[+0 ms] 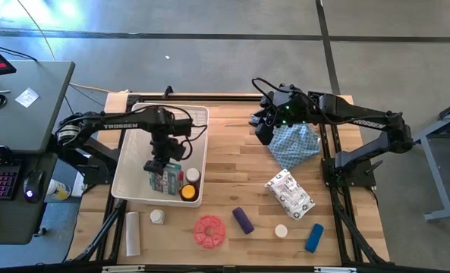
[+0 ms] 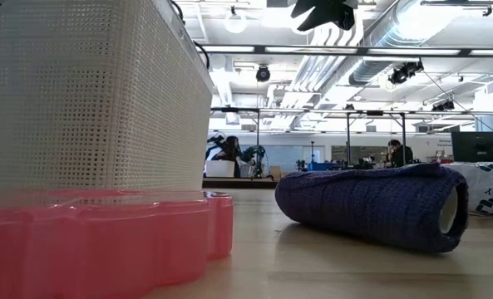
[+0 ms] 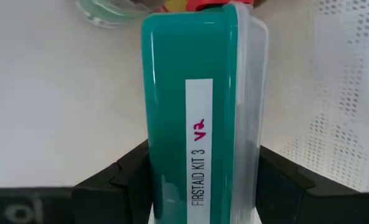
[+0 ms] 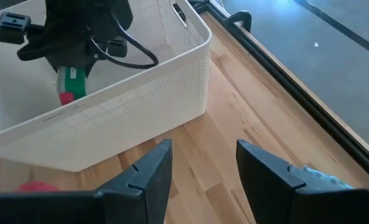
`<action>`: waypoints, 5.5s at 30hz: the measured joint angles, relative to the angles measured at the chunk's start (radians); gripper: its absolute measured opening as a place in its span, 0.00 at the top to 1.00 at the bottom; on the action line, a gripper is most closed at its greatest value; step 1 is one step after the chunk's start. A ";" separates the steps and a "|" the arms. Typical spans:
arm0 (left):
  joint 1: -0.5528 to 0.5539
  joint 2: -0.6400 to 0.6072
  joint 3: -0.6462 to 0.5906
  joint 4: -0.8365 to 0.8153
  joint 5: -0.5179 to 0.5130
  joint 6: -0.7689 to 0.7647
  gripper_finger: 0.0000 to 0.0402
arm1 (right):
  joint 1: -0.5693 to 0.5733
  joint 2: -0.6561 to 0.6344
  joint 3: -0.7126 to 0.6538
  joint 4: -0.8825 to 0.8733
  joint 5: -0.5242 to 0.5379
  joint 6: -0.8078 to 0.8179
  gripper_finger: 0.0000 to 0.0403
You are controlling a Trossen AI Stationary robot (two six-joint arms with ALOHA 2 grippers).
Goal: Pick & place medical supplies in basket/bin
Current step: Put the blue first aid kit into the white bin
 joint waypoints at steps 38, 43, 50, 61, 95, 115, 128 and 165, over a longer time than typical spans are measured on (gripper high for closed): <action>0.000 -0.001 -0.001 0.072 -0.175 -0.173 0.11 | 0.000 0.000 0.000 0.005 -0.009 0.048 0.58; 0.000 -0.001 -0.001 0.028 -0.175 -0.173 0.20 | 0.000 0.000 0.000 0.005 -0.008 0.049 0.58; 0.000 -0.001 -0.001 0.016 -0.177 -0.172 0.37 | 0.000 0.000 0.000 0.005 -0.008 0.048 0.58; 0.000 -0.002 0.000 -0.039 -0.274 -0.173 0.32 | 0.000 0.000 0.000 0.005 -0.013 0.048 0.58; 0.000 0.010 0.000 0.152 -0.269 -0.225 0.31 | 0.000 0.000 0.000 0.005 -0.047 0.072 0.58; 0.002 0.017 -0.068 0.257 -0.254 -0.174 0.28 | 0.000 0.000 0.000 0.005 -0.047 0.089 0.58; 0.016 0.021 -0.095 0.314 -0.247 -0.144 0.28 | 0.021 0.120 0.000 0.259 -0.053 0.277 0.63; 0.027 0.024 -0.100 0.299 -0.156 -0.123 0.28 | 0.068 0.450 0.003 0.517 0.036 0.547 0.90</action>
